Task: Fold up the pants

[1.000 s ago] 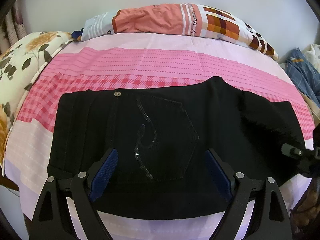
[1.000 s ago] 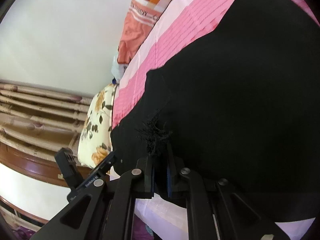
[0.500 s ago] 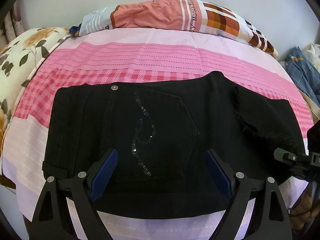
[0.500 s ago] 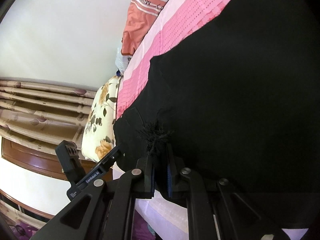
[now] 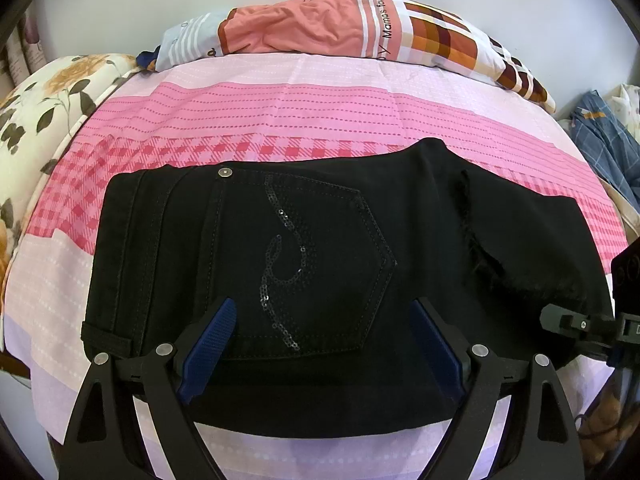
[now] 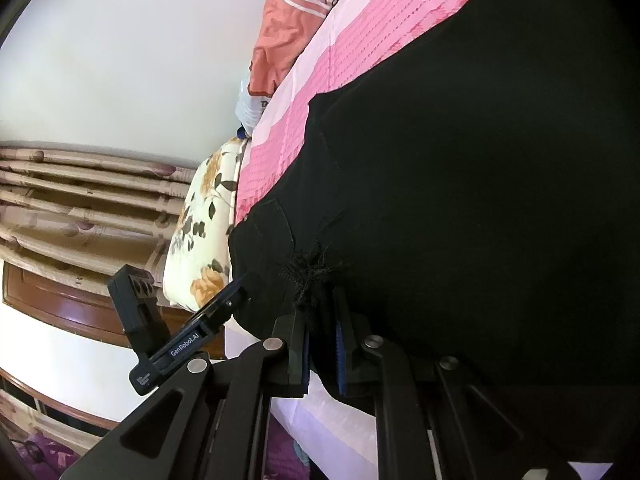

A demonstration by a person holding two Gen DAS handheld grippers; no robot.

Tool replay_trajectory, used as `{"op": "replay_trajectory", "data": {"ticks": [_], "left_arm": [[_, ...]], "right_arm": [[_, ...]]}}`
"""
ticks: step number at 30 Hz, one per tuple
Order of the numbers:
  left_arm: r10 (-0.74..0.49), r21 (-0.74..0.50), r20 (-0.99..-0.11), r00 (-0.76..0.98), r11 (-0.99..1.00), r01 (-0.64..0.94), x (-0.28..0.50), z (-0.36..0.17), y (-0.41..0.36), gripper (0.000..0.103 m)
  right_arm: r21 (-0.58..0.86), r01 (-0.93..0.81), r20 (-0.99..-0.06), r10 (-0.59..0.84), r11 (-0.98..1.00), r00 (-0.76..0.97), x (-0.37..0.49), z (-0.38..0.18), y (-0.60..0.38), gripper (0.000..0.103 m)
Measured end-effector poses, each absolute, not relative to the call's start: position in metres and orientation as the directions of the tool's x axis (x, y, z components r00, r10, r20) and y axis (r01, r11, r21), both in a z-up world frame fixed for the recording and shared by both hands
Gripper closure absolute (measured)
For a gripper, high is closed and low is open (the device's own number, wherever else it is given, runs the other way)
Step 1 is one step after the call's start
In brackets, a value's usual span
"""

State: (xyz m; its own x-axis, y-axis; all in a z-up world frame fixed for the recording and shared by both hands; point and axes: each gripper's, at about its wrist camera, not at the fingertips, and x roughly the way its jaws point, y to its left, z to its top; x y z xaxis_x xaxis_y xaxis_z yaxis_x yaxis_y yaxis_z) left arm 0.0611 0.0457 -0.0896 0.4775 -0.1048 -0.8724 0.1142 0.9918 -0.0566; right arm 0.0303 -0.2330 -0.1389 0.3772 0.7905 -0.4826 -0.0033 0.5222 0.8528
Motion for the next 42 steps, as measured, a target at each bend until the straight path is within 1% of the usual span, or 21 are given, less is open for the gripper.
{"op": "replay_trajectory", "data": {"ticks": [4, 8, 10, 13, 20, 22, 23, 24, 25, 26, 29, 32, 36, 38, 42], "left_arm": [[-0.104, -0.055, -0.876, 0.472, 0.992, 0.117, 0.061, -0.091, 0.045, 0.015], [-0.104, -0.054, -0.876, 0.47, 0.992, 0.118, 0.06, -0.092, 0.045, 0.015], [-0.105, -0.055, -0.877, 0.469, 0.991, 0.118, 0.061, -0.092, 0.045, 0.015], [-0.104, -0.055, -0.878, 0.466, 0.991, 0.119, 0.061, -0.094, 0.044, 0.015], [-0.107, -0.056, -0.881, 0.46, 0.991, 0.123, 0.061, -0.095, 0.043, 0.015], [-0.107, -0.054, -0.881, 0.46, 0.991, 0.126, 0.06, -0.095, 0.042, 0.015], [-0.106, -0.053, -0.882, 0.46, 0.99, 0.127, 0.06, -0.095, 0.043, 0.015], [-0.106, -0.052, -0.881, 0.461, 0.991, 0.127, 0.06, -0.095, 0.042, 0.015], [-0.107, -0.054, -0.88, 0.463, 0.99, 0.128, 0.06, -0.094, 0.042, 0.015], [-0.109, -0.055, -0.88, 0.463, 0.99, 0.128, 0.06, -0.094, 0.043, 0.015], [-0.118, -0.065, -0.879, 0.461, 0.989, 0.131, 0.06, -0.094, 0.043, 0.015], [-0.114, -0.06, -0.882, 0.458, 0.989, 0.132, 0.06, -0.095, 0.043, 0.015], [-0.113, -0.059, -0.884, 0.454, 0.99, 0.131, 0.061, -0.095, 0.041, 0.015], [-0.114, -0.06, -0.883, 0.455, 0.989, 0.133, 0.061, -0.095, 0.041, 0.015], [-0.105, -0.042, -0.879, 0.465, 0.989, 0.143, 0.059, -0.09, 0.038, 0.015]], "right_arm": [[0.861, -0.002, -0.475, 0.805, 0.509, 0.355, 0.032, -0.141, -0.23, 0.085], [0.872, -0.007, -0.46, 0.824, 0.49, 0.332, 0.034, -0.142, -0.226, 0.078], [0.888, -0.014, -0.433, 0.845, 0.46, 0.314, 0.035, -0.142, -0.222, 0.077], [0.892, -0.035, -0.423, 0.859, 0.451, 0.29, 0.034, -0.142, -0.215, 0.077], [0.966, 0.032, -0.256, 0.93, 0.257, 0.263, 0.036, -0.16, -0.221, 0.077], [0.98, 0.057, -0.201, 0.942, 0.192, 0.268, 0.037, -0.164, -0.226, 0.074], [0.986, 0.072, -0.162, 0.947, 0.147, 0.276, 0.037, -0.166, -0.23, 0.071], [0.989, 0.077, -0.145, 0.948, 0.128, 0.283, 0.036, -0.166, -0.231, 0.068], [0.99, 0.078, -0.138, 0.947, 0.121, 0.289, 0.036, -0.166, -0.232, 0.068], [0.987, 0.068, -0.158, 0.949, 0.144, 0.272, 0.036, -0.164, -0.229, 0.068], [0.966, 0.013, -0.254, 0.938, 0.258, 0.235, 0.036, -0.155, -0.217, 0.068], [0.946, -0.011, -0.314, 0.923, 0.324, 0.222, 0.036, -0.152, -0.211, 0.073], [0.936, -0.029, -0.336, 0.917, 0.35, 0.215, 0.035, -0.15, -0.211, 0.073], [0.938, -0.034, -0.33, 0.92, 0.345, 0.213, 0.034, -0.148, -0.212, 0.072], [0.952, -0.02, -0.292, 0.927, 0.305, 0.236, 0.04, -0.142, -0.222, 0.061]]}}
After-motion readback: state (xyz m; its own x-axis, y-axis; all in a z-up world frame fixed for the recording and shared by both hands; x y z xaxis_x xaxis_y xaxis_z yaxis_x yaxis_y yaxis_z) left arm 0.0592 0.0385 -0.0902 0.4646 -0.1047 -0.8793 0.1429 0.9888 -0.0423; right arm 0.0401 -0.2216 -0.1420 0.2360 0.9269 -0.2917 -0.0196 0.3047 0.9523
